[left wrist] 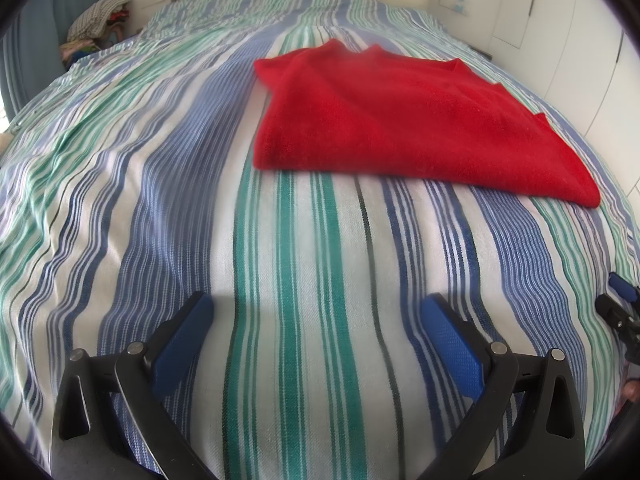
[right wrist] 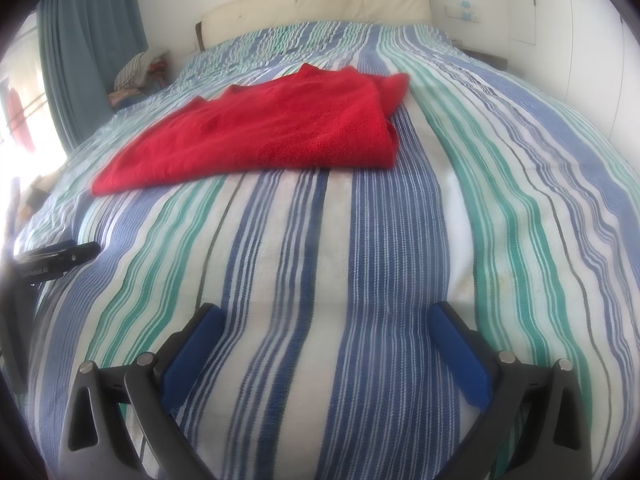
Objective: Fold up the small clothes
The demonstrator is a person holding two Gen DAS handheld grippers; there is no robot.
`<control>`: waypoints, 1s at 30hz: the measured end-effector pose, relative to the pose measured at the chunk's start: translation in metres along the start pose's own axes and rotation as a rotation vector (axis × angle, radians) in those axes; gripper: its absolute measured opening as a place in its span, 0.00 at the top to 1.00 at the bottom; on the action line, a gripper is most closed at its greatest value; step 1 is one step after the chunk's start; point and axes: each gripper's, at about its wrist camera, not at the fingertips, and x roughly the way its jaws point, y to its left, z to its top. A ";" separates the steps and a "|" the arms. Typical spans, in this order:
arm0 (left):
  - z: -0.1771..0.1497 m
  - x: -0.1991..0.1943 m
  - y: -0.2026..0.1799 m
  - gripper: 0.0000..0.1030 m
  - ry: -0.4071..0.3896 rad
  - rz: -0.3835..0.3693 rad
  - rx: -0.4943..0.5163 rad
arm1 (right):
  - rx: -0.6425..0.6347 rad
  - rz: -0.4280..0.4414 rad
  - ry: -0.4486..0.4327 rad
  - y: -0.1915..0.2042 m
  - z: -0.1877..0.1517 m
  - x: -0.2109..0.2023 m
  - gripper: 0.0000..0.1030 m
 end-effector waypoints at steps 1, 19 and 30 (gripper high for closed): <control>0.000 0.000 0.000 0.00 0.000 0.000 0.000 | 0.000 0.000 0.001 0.000 0.000 0.000 0.01; 0.013 0.000 0.000 0.01 0.136 -0.020 0.000 | -0.011 -0.007 0.042 0.004 0.006 0.000 0.00; 0.007 -0.103 0.016 0.01 -0.046 -0.180 -0.082 | 0.370 0.214 0.027 -0.100 0.172 0.035 0.05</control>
